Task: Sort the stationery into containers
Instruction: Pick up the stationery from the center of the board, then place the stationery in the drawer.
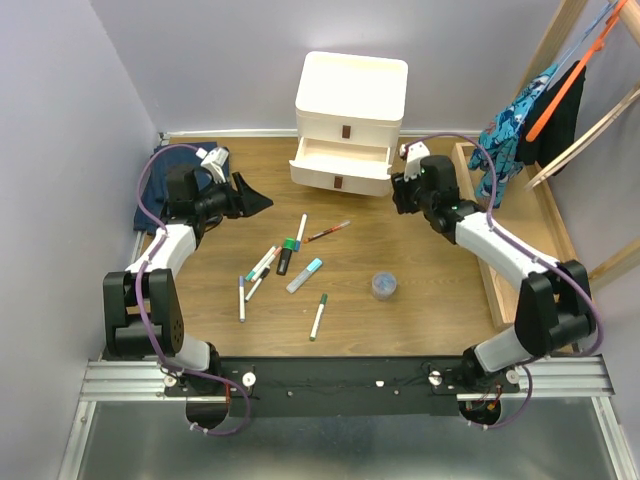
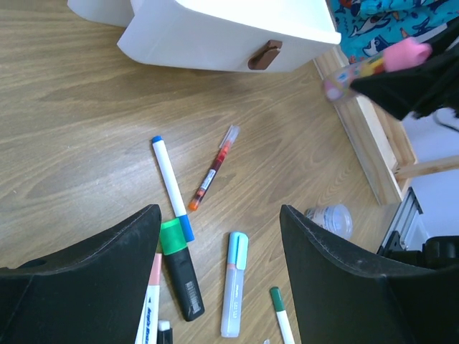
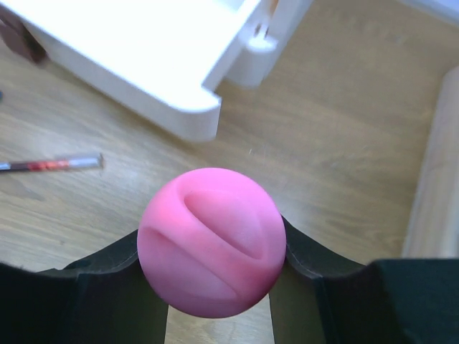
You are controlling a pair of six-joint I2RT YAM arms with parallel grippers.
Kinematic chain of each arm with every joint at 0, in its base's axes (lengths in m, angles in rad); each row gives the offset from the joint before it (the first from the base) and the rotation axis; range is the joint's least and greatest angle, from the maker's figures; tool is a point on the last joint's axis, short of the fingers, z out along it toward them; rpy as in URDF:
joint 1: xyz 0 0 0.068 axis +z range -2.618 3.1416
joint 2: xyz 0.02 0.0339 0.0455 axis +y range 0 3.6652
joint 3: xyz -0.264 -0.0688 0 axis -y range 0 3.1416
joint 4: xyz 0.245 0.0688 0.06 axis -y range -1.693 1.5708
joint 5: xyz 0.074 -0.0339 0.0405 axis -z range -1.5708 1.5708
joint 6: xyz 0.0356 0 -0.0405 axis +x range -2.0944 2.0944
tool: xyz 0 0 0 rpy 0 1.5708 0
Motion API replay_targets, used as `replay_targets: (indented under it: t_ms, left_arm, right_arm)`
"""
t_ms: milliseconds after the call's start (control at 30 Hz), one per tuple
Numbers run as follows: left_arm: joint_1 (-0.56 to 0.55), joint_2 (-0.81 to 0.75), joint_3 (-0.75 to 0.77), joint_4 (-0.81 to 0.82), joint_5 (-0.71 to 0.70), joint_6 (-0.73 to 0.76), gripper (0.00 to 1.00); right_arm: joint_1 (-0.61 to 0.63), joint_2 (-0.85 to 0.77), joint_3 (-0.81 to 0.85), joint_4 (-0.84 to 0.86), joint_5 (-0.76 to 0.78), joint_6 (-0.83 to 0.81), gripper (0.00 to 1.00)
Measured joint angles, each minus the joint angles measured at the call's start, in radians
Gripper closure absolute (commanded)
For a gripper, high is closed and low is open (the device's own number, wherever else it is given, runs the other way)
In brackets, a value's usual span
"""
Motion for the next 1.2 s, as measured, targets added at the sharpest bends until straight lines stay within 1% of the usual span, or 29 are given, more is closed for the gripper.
replay_targets:
  t_ms: [167, 300, 333, 400, 467, 500, 600, 733, 933, 1033, 1200]
  left_arm:
    - [0.009, -0.006, -0.007, 0.066, 0.000, -0.048, 0.24]
    - [0.016, -0.035, -0.021, 0.111, 0.001, -0.080, 0.23]
    - [0.018, -0.048, -0.025, 0.121, 0.002, -0.085, 0.23]
    - [0.020, -0.071, -0.034, 0.141, 0.002, -0.091, 0.23]
    - [0.021, -0.093, -0.048, 0.155, 0.002, -0.094, 0.24]
    - [0.021, -0.105, -0.056, 0.161, 0.002, -0.094, 0.23]
    - [0.021, -0.130, -0.077, 0.164, 0.002, -0.093, 0.23]
    - [0.021, -0.156, -0.104, 0.167, 0.002, -0.090, 0.23]
    - [0.021, -0.179, -0.119, 0.178, 0.002, -0.089, 0.23]
    - [0.020, -0.182, -0.124, 0.183, 0.001, -0.088, 0.23]
    - [0.021, -0.182, -0.127, 0.186, 0.000, -0.087, 0.23]
  right_arm:
    - [0.003, -0.061, 0.174, -0.156, -0.001, -0.067, 0.76]
    - [0.036, -0.044, 0.341, -0.262, 0.007, -0.180, 0.77]
    - [0.048, -0.036, 0.375, -0.278, 0.008, -0.207, 0.79]
    - [0.082, -0.009, 0.441, -0.296, 0.015, -0.267, 0.80]
    - [0.135, 0.052, 0.541, -0.330, 0.044, -0.353, 0.80]
    - [0.148, 0.071, 0.562, -0.333, 0.047, -0.369, 0.79]
    - [0.212, 0.180, 0.657, -0.357, 0.106, -0.472, 0.79]
    - [0.259, 0.280, 0.687, -0.372, 0.177, -0.571, 0.79]
    - [0.268, 0.403, 0.776, -0.424, 0.251, -0.634, 0.79]
    - [0.264, 0.421, 0.812, -0.431, 0.269, -0.645, 0.79]
    - [0.264, 0.449, 0.866, -0.431, 0.285, -0.657, 0.75]
